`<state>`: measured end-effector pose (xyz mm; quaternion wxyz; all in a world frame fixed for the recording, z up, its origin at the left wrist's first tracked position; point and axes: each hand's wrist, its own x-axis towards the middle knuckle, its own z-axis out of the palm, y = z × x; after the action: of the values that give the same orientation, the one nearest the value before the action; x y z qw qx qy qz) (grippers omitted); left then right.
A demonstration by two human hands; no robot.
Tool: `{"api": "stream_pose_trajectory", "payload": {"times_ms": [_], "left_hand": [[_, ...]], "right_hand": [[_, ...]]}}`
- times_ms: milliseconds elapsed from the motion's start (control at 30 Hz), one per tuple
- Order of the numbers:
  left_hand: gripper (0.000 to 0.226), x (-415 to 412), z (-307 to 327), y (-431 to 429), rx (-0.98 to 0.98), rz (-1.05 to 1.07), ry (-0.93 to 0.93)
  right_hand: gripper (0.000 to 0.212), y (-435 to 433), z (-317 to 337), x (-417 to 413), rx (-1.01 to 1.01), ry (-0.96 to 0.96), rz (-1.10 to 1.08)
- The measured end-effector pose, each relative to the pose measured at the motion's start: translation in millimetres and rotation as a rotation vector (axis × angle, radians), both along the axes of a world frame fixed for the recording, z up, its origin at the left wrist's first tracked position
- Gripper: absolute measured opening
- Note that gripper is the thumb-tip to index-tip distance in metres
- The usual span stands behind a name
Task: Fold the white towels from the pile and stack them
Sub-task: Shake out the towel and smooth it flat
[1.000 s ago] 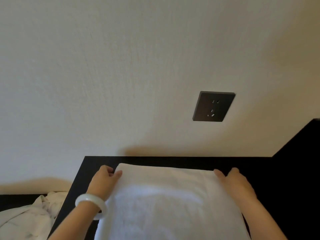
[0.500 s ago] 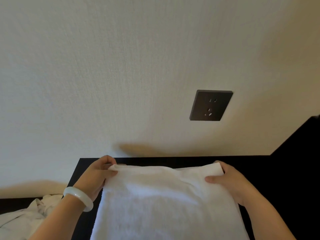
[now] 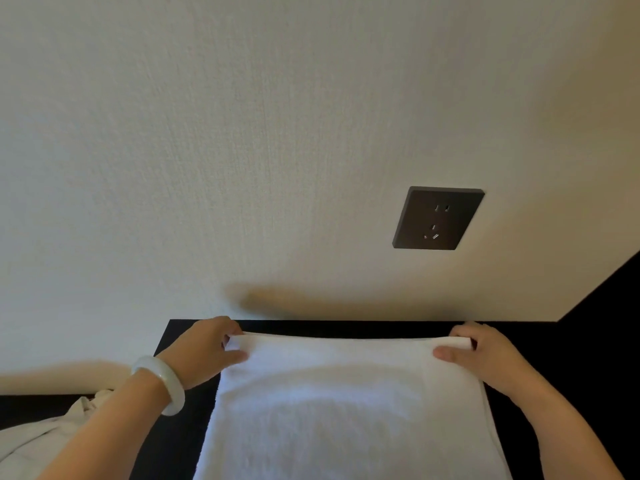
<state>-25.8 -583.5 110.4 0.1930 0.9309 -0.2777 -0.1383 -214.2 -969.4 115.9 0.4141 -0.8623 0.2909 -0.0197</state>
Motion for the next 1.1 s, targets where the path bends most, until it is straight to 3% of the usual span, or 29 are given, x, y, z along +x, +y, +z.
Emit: {"api": "stream_pose_trajectory", "payload": {"times_ms": [167, 300, 367, 467, 567, 633, 733, 800, 1000, 1100], "left_hand": [[0.011, -6, -18, -16, -0.069, 0.108, -0.165], [0.013, -22, -36, -21, -0.171, 0.202, -0.185], [0.025, -33, -36, -23, -0.164, 0.247, -0.298], [0.049, -57, -28, -39, -0.022, 0.226, -0.469], [0.034, -94, -36, -66, 0.056, 0.030, -0.510], [0.023, -108, -46, -73, 0.040, -0.020, -0.483], [0.060, -109, -50, -63, 0.107, 0.055, -0.322], [0.073, -101, -55, -54, 0.154, 0.072, -0.302], [0.061, -89, -62, -60, 0.286, 0.138, -0.213], [0.059, -103, -52, -81, 0.259, 0.150, -0.209]], "right_hand": [[0.026, 10, -28, 4, -0.016, -0.138, -0.184], [0.031, 31, -42, 0, 0.018, -0.234, -0.314], [0.035, 43, -40, -4, -0.154, -0.224, -0.336], [0.044, 79, -36, -3, -0.620, -0.256, -0.249], [0.033, 146, -38, 7, -0.721, -0.395, 0.059], [0.036, 184, -47, 11, -0.740, -0.308, 0.303], [0.053, 191, -59, 11, -0.776, -0.134, 0.463], [0.061, 160, -66, 6, -0.760, -0.082, 0.402], [0.063, 53, -53, -7, -0.697, 0.344, 0.140], [0.067, 78, -39, 2, -0.813, 0.205, 0.099]]}}
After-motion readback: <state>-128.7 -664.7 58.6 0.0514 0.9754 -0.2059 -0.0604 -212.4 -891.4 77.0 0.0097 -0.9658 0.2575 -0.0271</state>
